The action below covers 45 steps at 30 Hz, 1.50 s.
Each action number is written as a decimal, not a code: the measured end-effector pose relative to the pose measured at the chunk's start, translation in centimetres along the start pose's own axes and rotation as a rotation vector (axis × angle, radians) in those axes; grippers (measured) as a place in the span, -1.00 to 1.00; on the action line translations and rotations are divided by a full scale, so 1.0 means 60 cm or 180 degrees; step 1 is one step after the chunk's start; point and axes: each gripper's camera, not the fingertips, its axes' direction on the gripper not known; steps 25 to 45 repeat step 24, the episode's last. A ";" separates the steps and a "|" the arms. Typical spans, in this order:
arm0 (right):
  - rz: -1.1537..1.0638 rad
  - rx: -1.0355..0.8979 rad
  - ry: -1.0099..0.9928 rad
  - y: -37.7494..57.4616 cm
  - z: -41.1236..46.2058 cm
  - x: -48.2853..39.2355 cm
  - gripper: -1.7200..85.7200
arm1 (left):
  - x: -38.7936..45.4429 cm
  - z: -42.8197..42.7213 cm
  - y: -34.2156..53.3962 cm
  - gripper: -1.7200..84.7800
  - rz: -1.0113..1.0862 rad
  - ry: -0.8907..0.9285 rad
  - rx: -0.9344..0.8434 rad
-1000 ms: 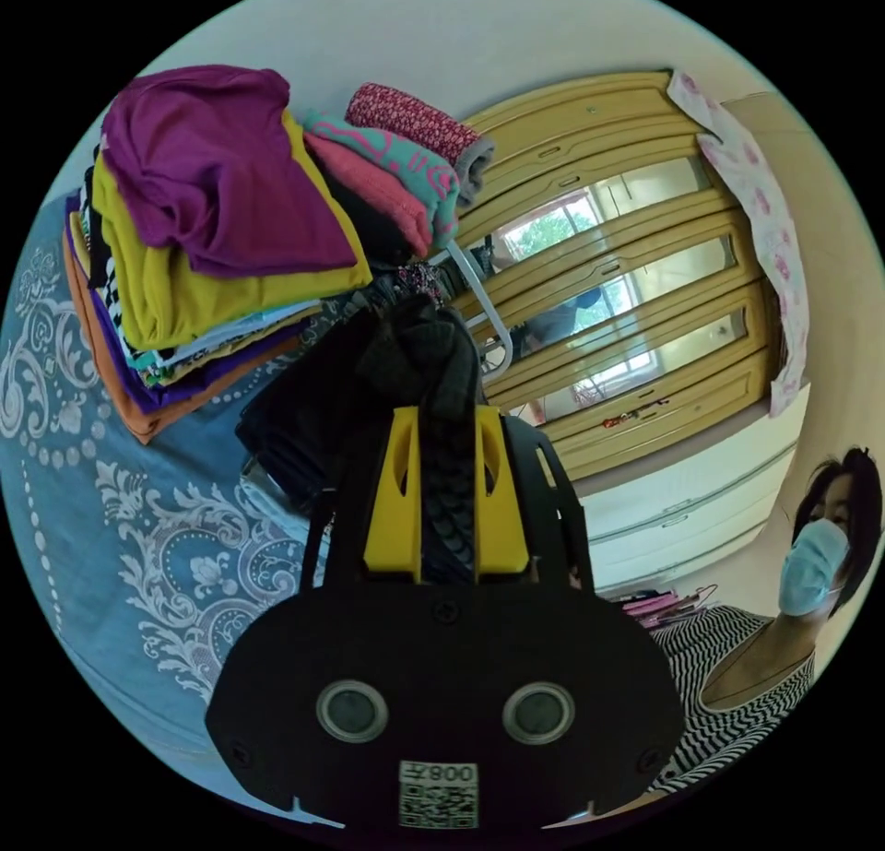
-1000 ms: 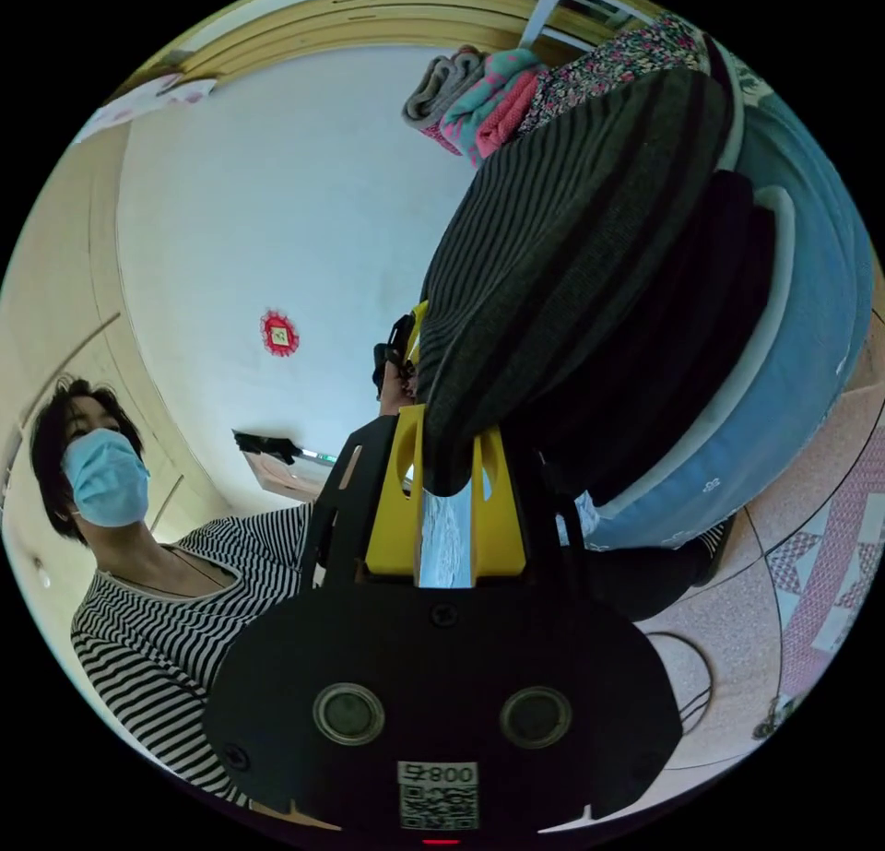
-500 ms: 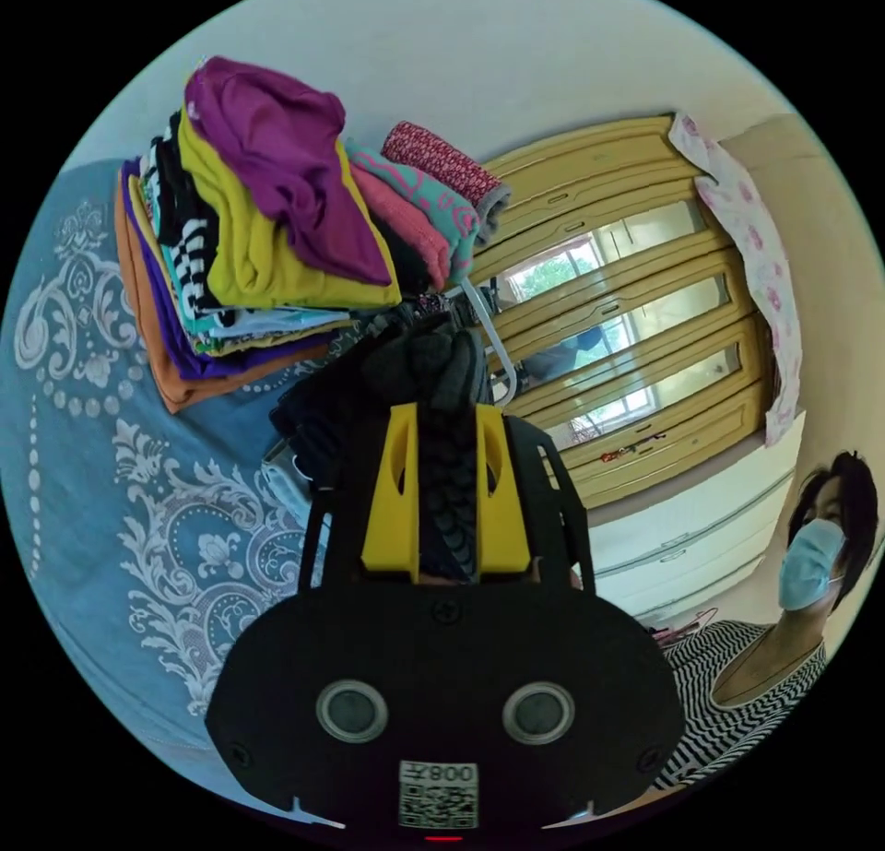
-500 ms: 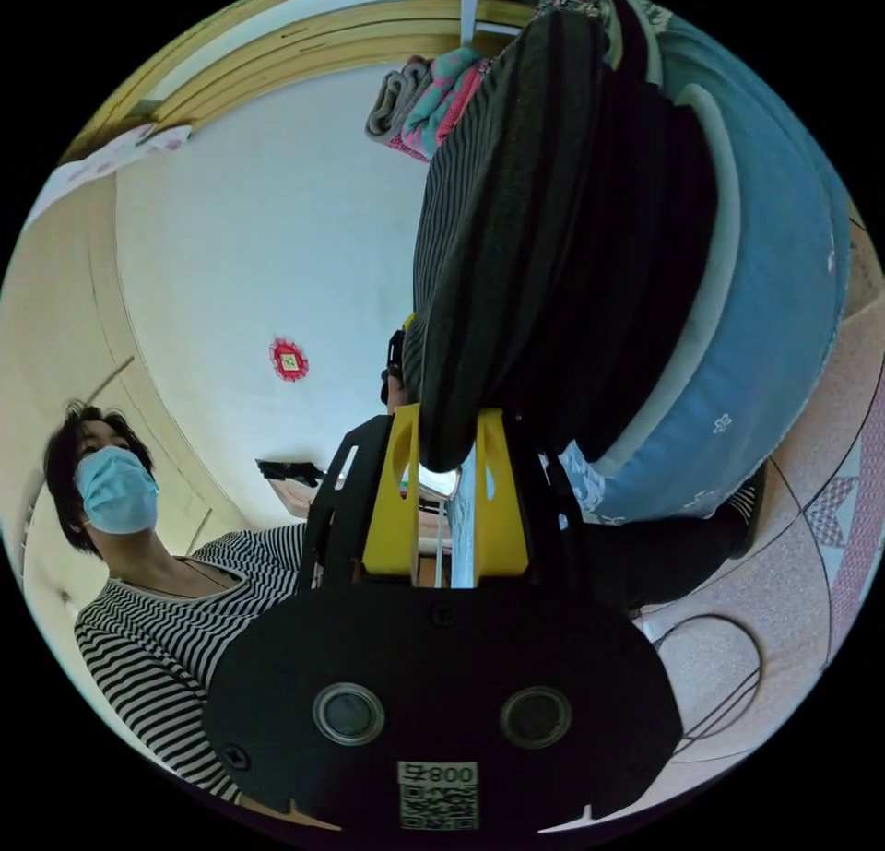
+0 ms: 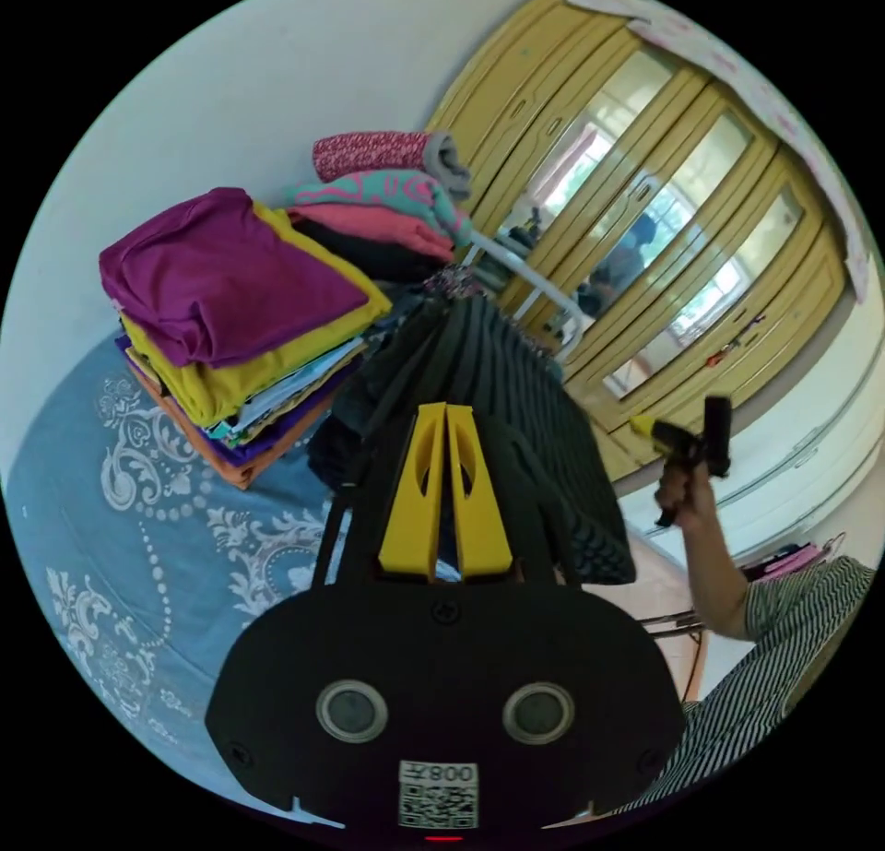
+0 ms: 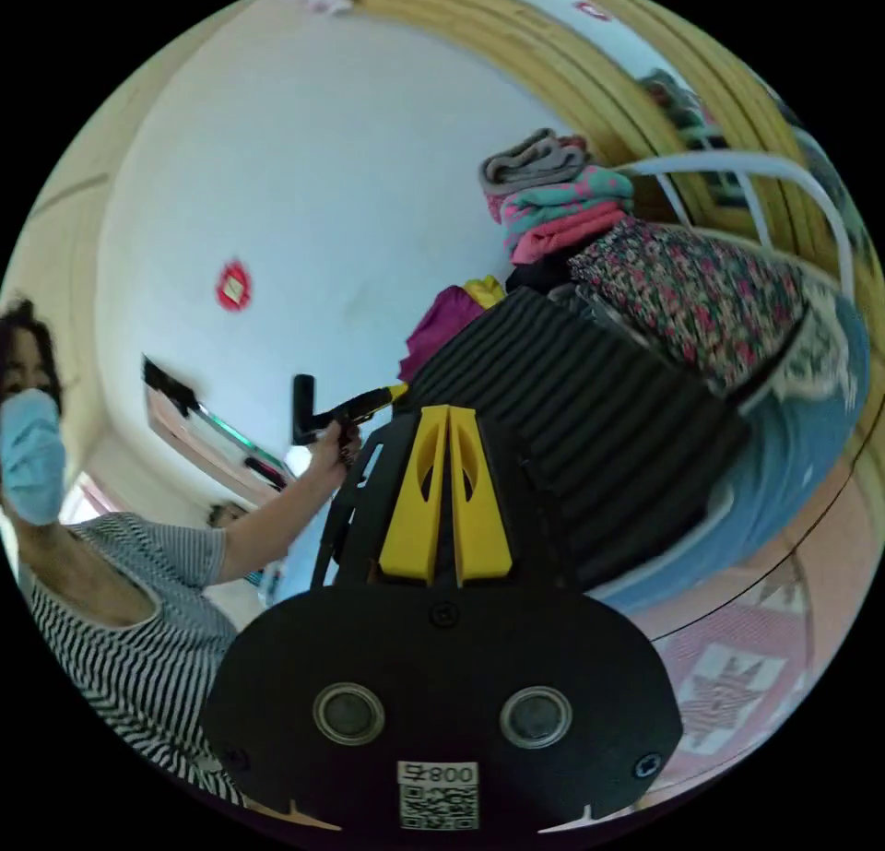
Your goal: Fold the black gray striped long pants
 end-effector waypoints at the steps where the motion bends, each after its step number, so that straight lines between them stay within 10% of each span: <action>1: -0.0191 -0.0169 0.0256 -0.048 0.045 -0.019 -0.96 | 0.012 -0.001 -0.002 -0.94 0.0007 -0.0188 -0.0134; 16: -0.0883 -0.1160 0.1712 -0.235 0.424 -0.112 -0.96 | 0.092 -0.119 -0.003 -0.96 -0.0245 -0.0632 -0.0052; 45: -0.0961 -0.0843 0.1397 -0.226 0.335 -0.155 -0.96 | 0.169 -0.214 0.007 -0.96 -0.0130 -0.0034 0.0241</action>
